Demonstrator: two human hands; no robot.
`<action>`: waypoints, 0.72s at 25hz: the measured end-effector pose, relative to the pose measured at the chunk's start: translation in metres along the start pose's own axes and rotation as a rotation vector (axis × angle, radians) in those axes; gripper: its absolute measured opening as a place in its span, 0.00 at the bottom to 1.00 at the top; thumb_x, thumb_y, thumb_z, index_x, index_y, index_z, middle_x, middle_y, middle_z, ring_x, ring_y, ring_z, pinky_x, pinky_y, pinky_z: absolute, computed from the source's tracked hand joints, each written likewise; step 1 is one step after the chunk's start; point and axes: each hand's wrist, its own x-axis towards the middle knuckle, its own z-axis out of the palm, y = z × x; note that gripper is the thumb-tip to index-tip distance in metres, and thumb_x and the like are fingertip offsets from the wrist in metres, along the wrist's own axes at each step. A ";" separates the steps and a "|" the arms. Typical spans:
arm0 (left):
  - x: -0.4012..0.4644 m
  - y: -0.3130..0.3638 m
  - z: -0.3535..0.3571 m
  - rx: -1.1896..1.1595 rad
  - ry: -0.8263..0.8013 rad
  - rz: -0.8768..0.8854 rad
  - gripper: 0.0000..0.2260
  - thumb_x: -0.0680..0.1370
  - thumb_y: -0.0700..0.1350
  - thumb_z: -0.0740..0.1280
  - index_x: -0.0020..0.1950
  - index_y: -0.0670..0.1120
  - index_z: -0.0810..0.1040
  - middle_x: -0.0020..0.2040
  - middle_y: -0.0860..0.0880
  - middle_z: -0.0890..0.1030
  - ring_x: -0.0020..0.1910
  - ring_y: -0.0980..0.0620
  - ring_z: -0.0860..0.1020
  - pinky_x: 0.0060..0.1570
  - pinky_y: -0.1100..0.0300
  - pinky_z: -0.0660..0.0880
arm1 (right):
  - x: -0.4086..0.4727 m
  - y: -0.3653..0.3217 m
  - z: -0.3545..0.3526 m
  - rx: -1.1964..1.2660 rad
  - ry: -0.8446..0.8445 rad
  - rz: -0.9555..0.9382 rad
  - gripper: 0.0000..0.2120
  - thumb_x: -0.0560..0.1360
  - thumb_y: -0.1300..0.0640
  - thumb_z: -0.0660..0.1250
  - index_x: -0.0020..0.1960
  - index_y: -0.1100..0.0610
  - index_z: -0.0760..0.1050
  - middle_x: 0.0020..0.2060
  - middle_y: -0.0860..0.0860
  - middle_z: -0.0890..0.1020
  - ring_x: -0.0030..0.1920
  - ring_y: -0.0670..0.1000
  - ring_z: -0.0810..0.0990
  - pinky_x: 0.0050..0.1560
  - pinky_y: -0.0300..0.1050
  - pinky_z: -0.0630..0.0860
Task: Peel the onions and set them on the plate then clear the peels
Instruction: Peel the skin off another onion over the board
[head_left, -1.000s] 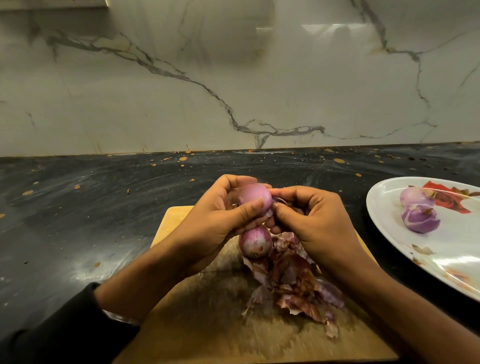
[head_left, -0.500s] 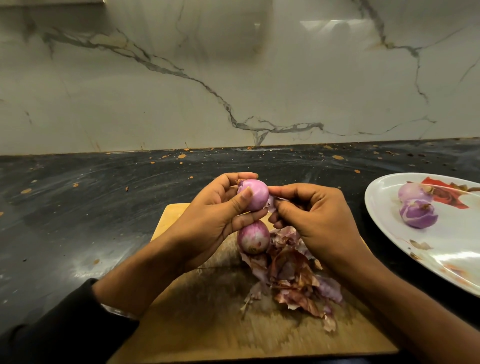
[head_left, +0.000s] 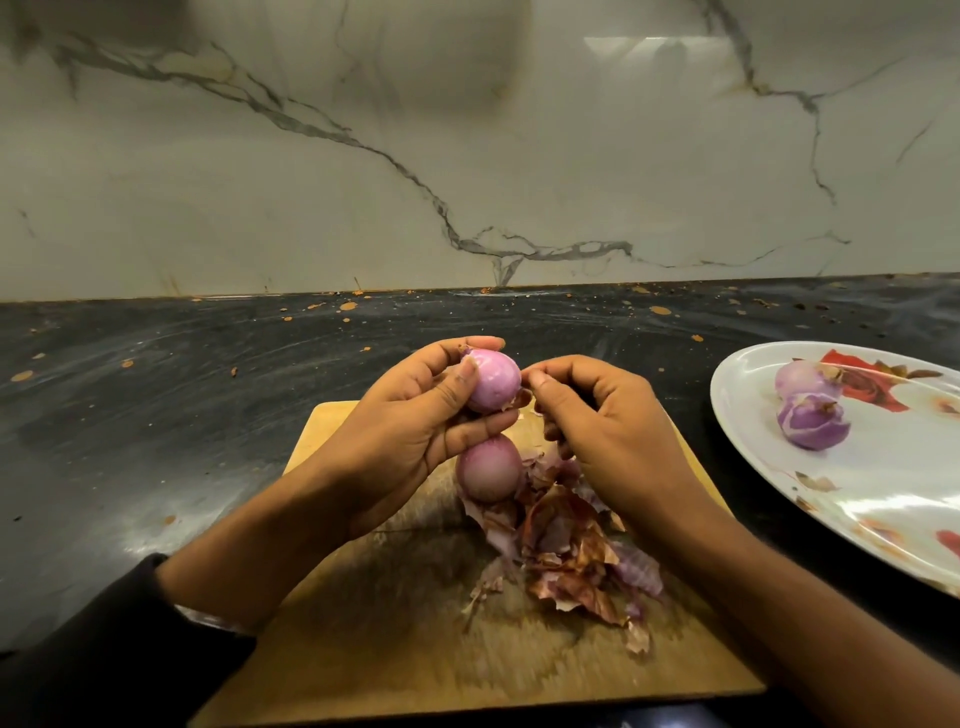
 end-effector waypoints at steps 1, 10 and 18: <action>0.000 0.000 0.000 0.012 -0.004 0.007 0.18 0.77 0.44 0.62 0.66 0.42 0.75 0.62 0.38 0.80 0.60 0.42 0.81 0.53 0.56 0.81 | 0.000 0.001 0.000 -0.012 0.003 -0.005 0.07 0.81 0.55 0.65 0.51 0.52 0.82 0.37 0.43 0.83 0.36 0.41 0.78 0.36 0.34 0.75; 0.002 0.000 0.001 0.044 0.030 0.047 0.18 0.76 0.45 0.62 0.64 0.41 0.75 0.57 0.41 0.83 0.54 0.46 0.83 0.47 0.60 0.82 | -0.001 -0.002 -0.004 0.078 0.009 -0.028 0.11 0.76 0.55 0.72 0.57 0.52 0.84 0.43 0.51 0.87 0.43 0.49 0.86 0.42 0.41 0.82; 0.000 0.000 0.003 0.192 0.013 0.095 0.19 0.71 0.43 0.68 0.62 0.44 0.76 0.53 0.46 0.85 0.51 0.49 0.84 0.48 0.61 0.82 | -0.001 -0.002 -0.002 0.169 0.008 -0.042 0.08 0.77 0.63 0.71 0.55 0.59 0.84 0.43 0.52 0.88 0.44 0.50 0.87 0.42 0.42 0.83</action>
